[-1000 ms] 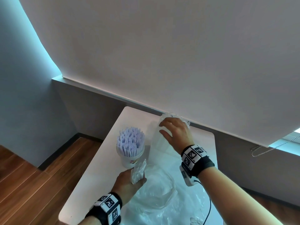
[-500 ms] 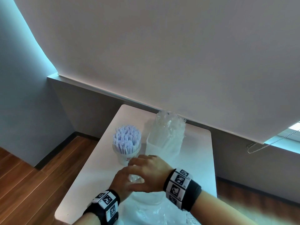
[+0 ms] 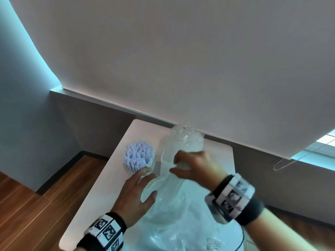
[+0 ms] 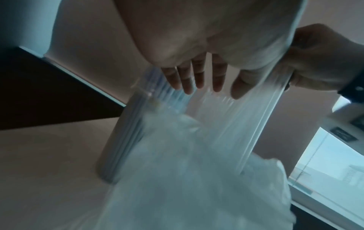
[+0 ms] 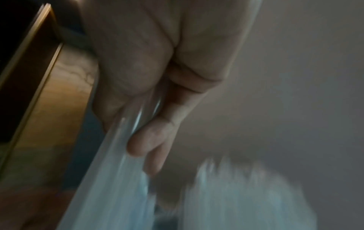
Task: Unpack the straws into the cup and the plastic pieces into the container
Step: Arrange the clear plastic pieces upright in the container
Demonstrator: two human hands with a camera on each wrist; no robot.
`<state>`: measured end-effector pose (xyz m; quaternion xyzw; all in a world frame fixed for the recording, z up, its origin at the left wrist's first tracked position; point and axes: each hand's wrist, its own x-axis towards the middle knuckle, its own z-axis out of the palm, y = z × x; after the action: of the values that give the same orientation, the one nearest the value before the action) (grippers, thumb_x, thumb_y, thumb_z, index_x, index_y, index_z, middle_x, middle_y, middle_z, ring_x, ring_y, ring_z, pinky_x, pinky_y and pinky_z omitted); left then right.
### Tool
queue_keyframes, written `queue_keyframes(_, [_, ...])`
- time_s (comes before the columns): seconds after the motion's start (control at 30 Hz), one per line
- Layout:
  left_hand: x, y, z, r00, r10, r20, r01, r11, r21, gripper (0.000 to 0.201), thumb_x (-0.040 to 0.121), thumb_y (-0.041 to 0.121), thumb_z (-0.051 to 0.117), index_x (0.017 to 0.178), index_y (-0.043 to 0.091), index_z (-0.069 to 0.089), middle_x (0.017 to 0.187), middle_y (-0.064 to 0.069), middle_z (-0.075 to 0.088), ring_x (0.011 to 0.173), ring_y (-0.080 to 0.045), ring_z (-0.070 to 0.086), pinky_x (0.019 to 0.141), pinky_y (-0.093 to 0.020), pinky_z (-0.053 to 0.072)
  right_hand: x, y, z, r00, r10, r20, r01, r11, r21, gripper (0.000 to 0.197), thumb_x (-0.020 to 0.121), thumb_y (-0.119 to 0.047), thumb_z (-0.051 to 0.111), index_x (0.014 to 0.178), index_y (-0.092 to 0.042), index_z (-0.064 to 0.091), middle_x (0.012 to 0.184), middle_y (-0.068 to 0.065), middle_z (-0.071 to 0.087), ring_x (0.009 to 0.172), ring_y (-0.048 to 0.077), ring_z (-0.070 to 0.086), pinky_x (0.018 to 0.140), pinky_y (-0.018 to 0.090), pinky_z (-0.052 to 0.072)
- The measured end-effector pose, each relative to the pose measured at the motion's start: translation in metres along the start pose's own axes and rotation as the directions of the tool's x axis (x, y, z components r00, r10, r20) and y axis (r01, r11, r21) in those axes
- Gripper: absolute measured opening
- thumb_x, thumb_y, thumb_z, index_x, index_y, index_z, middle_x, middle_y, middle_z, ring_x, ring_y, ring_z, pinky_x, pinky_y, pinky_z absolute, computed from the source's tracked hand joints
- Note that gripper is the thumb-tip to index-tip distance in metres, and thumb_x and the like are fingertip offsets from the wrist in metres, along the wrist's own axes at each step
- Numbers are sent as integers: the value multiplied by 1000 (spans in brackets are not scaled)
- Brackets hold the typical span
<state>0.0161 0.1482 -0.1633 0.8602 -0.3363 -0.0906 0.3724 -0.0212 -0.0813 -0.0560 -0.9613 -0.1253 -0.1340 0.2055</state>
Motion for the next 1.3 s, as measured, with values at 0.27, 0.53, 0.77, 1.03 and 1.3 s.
queue_keyframes(0.27, [53,52,1,996,-82,47,72,983,171,53,96,20,47,147,25,35,151,-1,30,118,-19,57,98,-29,47,31,3,-122,959,250,-130,-240,967,91,24,80,-33,77,85,-13,65,68,-2,67,49,3,64,49,24,56])
queue_keyframes(0.53, [66,59,4,998,-51,-27,54,990,129,28,98,16,50,119,17,68,117,-2,57,102,-19,62,93,-22,45,46,7,-125,970,219,-102,-227,971,-76,28,81,-41,74,89,-16,63,71,-2,65,59,11,64,62,33,57])
queue_keyframes(0.77, [67,52,4,995,-40,-87,44,998,46,12,90,14,67,98,16,75,97,5,70,90,-12,65,86,-24,51,56,10,-70,996,54,72,-41,985,-167,36,87,-45,66,102,-13,61,80,5,67,66,24,62,67,37,53])
queue_keyframes(1.03, [66,50,4,986,-72,-151,71,997,-18,10,89,16,70,97,14,75,97,0,74,90,-16,68,85,-20,50,23,32,32,994,-28,106,52,973,-226,36,93,-43,52,115,-18,63,123,3,65,108,25,64,85,41,55])
queue_keyframes(1.3, [67,43,4,988,-36,-148,24,996,-83,6,84,14,75,78,13,73,77,7,69,72,-9,63,72,-18,49,5,32,49,959,59,277,46,932,-359,55,101,-45,17,151,-24,28,159,-5,25,148,15,17,117,46,13])
